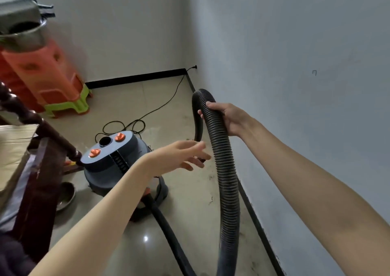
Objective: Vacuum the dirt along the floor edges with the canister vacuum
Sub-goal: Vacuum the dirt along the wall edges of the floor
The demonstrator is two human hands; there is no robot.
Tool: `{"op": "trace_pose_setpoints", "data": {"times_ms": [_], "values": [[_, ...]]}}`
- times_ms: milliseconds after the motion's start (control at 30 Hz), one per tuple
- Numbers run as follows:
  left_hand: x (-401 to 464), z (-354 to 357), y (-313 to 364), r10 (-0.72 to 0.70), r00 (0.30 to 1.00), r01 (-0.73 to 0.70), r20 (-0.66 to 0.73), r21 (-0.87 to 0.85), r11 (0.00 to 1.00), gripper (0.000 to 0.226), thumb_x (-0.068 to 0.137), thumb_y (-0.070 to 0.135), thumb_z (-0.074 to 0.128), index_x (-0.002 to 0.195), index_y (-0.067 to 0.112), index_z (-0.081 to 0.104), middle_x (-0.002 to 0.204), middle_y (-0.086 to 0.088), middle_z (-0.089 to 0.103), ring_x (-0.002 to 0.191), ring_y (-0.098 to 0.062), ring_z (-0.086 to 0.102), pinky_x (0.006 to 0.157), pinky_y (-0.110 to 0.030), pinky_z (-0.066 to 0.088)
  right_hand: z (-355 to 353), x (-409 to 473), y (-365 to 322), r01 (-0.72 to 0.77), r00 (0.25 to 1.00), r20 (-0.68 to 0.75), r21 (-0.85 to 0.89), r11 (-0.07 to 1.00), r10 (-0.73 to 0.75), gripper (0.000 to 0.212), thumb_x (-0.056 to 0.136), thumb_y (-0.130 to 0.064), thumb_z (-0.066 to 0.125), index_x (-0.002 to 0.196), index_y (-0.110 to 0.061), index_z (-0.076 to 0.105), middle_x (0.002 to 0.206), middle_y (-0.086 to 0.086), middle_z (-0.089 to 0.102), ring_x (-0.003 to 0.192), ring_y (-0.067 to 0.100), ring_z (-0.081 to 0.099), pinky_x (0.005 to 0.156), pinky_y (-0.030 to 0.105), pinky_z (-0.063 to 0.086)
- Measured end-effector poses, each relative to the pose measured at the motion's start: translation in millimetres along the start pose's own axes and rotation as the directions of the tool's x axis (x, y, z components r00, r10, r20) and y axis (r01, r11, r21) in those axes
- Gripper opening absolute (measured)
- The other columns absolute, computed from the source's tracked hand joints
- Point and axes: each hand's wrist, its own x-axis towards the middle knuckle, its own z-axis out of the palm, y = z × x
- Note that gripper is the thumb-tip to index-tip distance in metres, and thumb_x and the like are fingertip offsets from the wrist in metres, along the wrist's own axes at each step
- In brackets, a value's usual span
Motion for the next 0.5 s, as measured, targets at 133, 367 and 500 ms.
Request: {"op": "trace_pose_setpoints", "data": {"times_ms": [133, 367, 500], "values": [[21.6, -40.0, -10.4, -0.185, 0.951, 0.068, -0.247, -0.418, 0.906, 0.066, 0.098, 0.049, 0.027, 0.140, -0.002, 0.036, 0.119, -0.014, 0.061, 0.104, -0.025, 0.061, 0.088, -0.033, 0.049, -6.8, -28.5, 8.8, 0.122, 0.980, 0.160, -0.025, 0.992, -0.116, 0.032, 0.097, -0.016, 0.049, 0.121, 0.003, 0.052, 0.091, 0.006, 0.057, 0.068, 0.012, 0.061, 0.061, 0.023, 0.054], [66.1, -49.2, 54.6, -0.109, 0.942, -0.228, -0.317, -0.845, 0.484, 0.065, 0.093, 0.046, 0.051, 0.128, -0.007, 0.039, 0.112, -0.017, 0.060, 0.099, -0.029, 0.062, 0.088, -0.039, 0.049, -24.6, -55.2, 44.3, 0.130, 0.931, 0.359, -0.177, 0.976, -0.059, 0.046, 0.091, -0.011, 0.055, 0.136, -0.007, 0.047, 0.113, 0.011, 0.051, 0.092, 0.018, 0.055, 0.076, 0.026, 0.051], [72.5, -34.0, 37.1, -0.081, 0.929, -0.209, -0.362, -0.691, 0.692, 0.046, 0.094, 0.030, 0.056, 0.124, -0.003, 0.043, 0.105, -0.013, 0.058, 0.094, -0.025, 0.061, 0.076, -0.038, 0.053, -48.4, -60.5, 55.4, 0.053, 0.942, 0.330, -0.319, 0.946, 0.059, 0.046, 0.089, -0.022, 0.058, 0.134, -0.017, 0.052, 0.118, 0.005, 0.059, 0.109, 0.020, 0.058, 0.093, 0.032, 0.049]]}}
